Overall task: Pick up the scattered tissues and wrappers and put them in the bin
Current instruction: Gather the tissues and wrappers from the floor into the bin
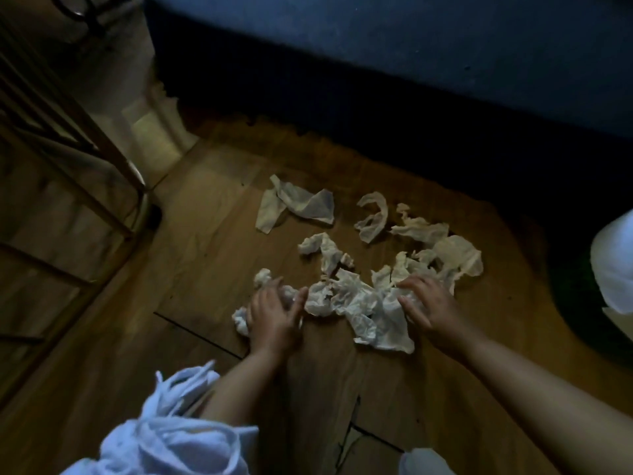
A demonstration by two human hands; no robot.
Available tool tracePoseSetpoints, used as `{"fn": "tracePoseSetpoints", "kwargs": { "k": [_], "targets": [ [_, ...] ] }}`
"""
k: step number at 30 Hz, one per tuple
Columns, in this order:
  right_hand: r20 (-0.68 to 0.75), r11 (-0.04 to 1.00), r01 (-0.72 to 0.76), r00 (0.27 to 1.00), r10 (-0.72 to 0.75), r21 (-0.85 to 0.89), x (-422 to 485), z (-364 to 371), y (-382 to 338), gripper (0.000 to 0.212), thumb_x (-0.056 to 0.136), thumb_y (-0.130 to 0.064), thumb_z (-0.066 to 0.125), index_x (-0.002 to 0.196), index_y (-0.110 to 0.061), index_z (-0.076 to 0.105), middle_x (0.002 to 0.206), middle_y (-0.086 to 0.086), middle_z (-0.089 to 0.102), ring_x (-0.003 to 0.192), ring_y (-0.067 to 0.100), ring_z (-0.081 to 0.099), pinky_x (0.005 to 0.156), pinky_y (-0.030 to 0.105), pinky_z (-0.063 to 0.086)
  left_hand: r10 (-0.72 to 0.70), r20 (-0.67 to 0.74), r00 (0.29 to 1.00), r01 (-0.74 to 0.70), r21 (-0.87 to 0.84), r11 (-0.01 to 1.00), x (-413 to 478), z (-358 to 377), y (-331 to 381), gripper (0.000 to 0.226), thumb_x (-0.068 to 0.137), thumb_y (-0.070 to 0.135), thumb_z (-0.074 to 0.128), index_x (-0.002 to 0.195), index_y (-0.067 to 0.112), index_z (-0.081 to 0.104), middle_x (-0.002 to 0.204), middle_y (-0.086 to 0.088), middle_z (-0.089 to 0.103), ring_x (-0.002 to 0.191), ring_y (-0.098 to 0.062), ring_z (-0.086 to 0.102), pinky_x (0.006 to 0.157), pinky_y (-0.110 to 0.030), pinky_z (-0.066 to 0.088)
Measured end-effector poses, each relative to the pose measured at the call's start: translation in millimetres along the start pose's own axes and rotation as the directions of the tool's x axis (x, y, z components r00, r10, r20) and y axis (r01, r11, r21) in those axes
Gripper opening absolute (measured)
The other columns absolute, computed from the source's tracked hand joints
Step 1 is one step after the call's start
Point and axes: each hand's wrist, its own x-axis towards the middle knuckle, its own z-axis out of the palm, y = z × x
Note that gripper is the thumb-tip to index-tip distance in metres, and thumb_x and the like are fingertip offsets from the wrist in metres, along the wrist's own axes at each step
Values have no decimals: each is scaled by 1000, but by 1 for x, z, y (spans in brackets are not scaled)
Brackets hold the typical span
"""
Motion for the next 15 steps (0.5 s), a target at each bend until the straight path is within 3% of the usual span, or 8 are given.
{"fn": "tracePoseSetpoints", "kwargs": {
  "k": [2,5,7,9,11,13,15],
  "targets": [
    [-24,999,1,1000,0,38,-2,1,4,32,95,-34,44,124,-22,51,135,-1,43,127,13,37,95,22,29,53,-90,995,-52,12,999,-8,5,3,78,73,79,26,135,33,33,142,-1,34,132,-21,29,109,-48,28],
    [-26,998,-12,1000,14,63,-7,2,13,33,95,-36,41,124,-23,52,138,-2,42,127,9,35,96,23,30,-44,-155,987,62,111,992,6,-1,-10,88,64,85,21,141,40,22,155,-2,9,142,-29,8,114,-52,5],
    [-2,999,-15,1000,15,49,-10,3,18,37,95,-42,37,125,-26,50,139,-3,40,129,11,34,97,24,29,-123,-60,991,133,204,970,14,-3,-18,94,61,92,22,143,47,10,158,-1,-7,144,-33,-13,113,-58,-8],
    [0,999,-19,1000,19,32,-11,2,21,39,94,-44,39,128,-27,47,142,-2,37,132,13,31,101,26,29,-98,54,994,82,240,967,14,3,-14,96,58,93,20,143,51,1,157,1,-17,141,-32,-24,110,-60,-16],
    [-20,1000,-17,1000,17,6,-12,2,22,45,91,-49,42,131,-30,43,145,-3,32,136,16,25,107,33,28,2,141,990,-39,259,965,9,17,-2,101,55,93,22,143,50,-2,155,4,-23,140,-26,-28,106,-55,-21],
    [-1,998,-33,999,33,-52,-11,3,20,50,89,-48,47,136,-35,35,151,-6,20,141,17,12,113,41,21,90,222,971,-162,330,930,-1,33,8,95,64,87,33,144,48,-1,154,7,-26,140,-22,-29,104,-50,-24],
    [29,990,-4,1000,8,-144,-8,5,19,61,85,-53,51,139,-41,25,155,-8,7,144,17,0,115,42,12,123,249,961,-217,396,892,-11,43,13,78,79,71,43,144,42,13,157,8,-14,143,-20,-20,109,-45,-20]
  ]
}}
